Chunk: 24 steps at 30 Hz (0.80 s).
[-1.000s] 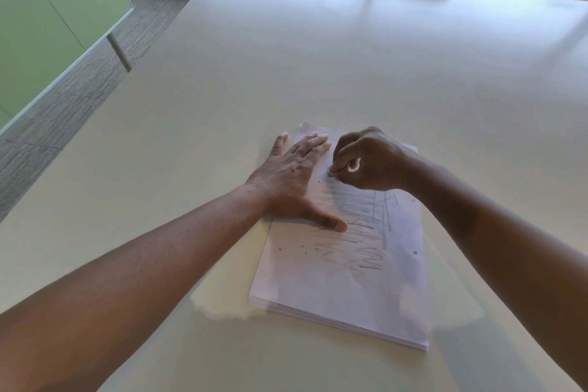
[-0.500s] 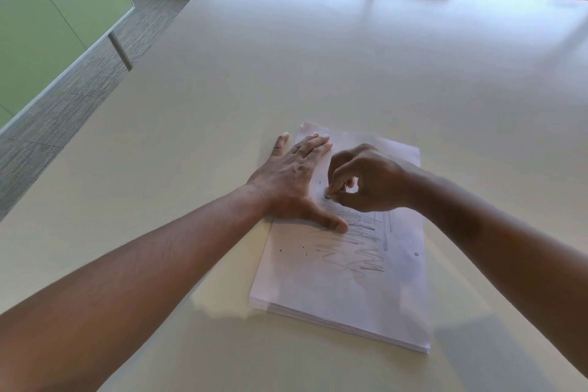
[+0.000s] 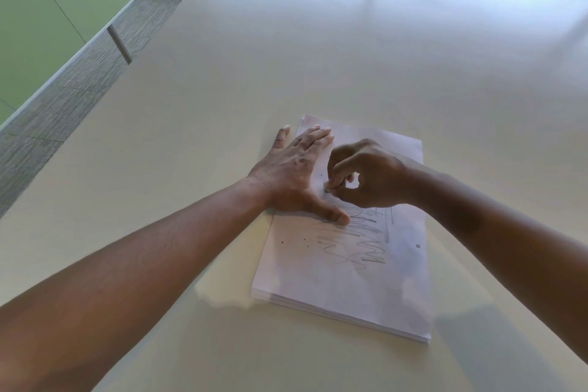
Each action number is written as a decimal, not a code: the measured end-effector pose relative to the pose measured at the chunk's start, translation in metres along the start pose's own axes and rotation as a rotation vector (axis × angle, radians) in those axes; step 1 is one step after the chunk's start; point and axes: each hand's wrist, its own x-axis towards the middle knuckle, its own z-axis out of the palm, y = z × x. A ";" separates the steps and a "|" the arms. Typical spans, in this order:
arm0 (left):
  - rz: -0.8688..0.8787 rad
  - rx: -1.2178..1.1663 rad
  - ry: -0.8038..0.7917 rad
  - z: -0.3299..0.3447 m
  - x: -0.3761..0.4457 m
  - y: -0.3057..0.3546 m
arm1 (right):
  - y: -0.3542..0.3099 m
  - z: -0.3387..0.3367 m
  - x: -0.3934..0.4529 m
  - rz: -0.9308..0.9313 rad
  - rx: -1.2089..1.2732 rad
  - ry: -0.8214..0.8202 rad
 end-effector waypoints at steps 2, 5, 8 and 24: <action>-0.001 -0.002 0.003 0.001 0.000 0.000 | -0.001 0.001 0.000 0.012 0.005 -0.010; -0.005 0.001 -0.001 0.000 0.001 0.000 | 0.006 -0.001 0.003 0.066 -0.032 0.057; -0.005 0.009 -0.005 -0.001 0.001 0.000 | 0.016 -0.003 0.009 0.185 -0.087 0.162; -0.001 0.004 0.003 0.002 0.002 0.000 | 0.011 0.006 0.011 0.184 -0.067 0.224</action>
